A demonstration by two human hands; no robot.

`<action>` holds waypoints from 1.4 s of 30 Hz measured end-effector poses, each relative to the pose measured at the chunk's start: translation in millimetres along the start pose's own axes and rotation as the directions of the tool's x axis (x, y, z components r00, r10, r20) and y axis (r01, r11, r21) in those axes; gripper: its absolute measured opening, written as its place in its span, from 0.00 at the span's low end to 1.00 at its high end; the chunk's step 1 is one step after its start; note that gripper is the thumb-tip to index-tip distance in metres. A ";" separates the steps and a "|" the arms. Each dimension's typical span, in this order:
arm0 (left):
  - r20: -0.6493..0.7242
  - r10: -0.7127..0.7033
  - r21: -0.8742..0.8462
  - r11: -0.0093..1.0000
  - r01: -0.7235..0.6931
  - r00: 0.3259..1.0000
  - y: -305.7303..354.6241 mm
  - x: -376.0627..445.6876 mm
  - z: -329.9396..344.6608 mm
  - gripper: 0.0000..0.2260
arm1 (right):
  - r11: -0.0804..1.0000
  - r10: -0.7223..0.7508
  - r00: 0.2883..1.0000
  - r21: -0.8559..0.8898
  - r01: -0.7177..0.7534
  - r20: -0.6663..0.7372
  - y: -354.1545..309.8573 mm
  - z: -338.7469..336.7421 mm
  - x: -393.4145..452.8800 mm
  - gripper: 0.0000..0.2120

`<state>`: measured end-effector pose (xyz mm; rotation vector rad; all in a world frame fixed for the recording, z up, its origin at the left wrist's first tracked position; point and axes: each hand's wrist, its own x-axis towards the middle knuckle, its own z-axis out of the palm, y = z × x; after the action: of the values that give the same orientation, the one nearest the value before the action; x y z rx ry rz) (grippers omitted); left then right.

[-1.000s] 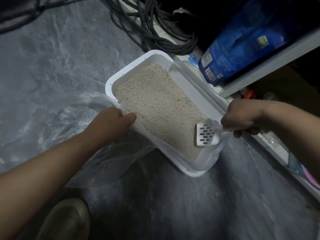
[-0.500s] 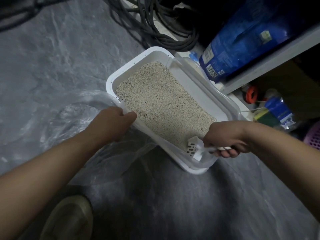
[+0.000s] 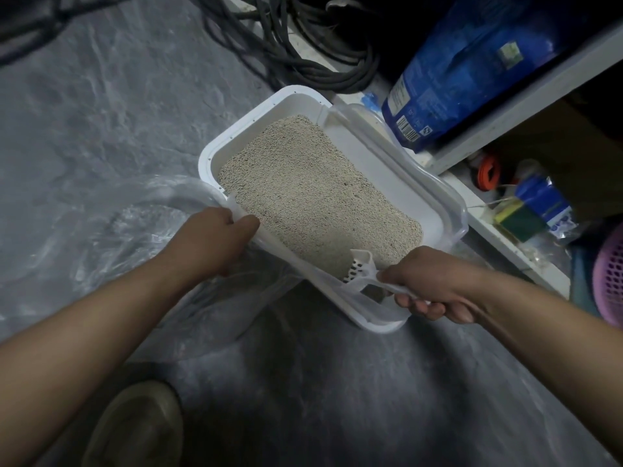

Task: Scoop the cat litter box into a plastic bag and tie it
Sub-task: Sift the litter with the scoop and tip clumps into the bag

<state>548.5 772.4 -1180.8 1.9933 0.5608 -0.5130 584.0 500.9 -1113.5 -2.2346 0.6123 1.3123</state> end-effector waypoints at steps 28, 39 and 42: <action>0.032 -0.016 -0.013 1.000 0.017 0.999 3.1 -6.5 0.9 0.14 | 0.861 0.040 0.995 -0.503 -0.080 -0.089 -27.6 -20.1 -8.0 0.15; 0.035 -0.016 -0.006 1.000 0.016 0.999 1.1 -6.3 0.2 0.16 | 0.963 -0.020 0.997 -0.268 -0.001 -0.074 -7.0 -29.2 7.7 0.14; 0.033 -0.010 -0.009 1.000 0.010 0.999 0.9 -6.4 0.5 0.17 | 0.977 -0.045 0.996 -0.212 0.028 -0.072 1.0 -31.0 15.2 0.15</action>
<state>543.8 770.4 -1176.8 1.9711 0.5518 -0.5477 611.1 479.4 -1113.9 -2.4646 0.4745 1.3332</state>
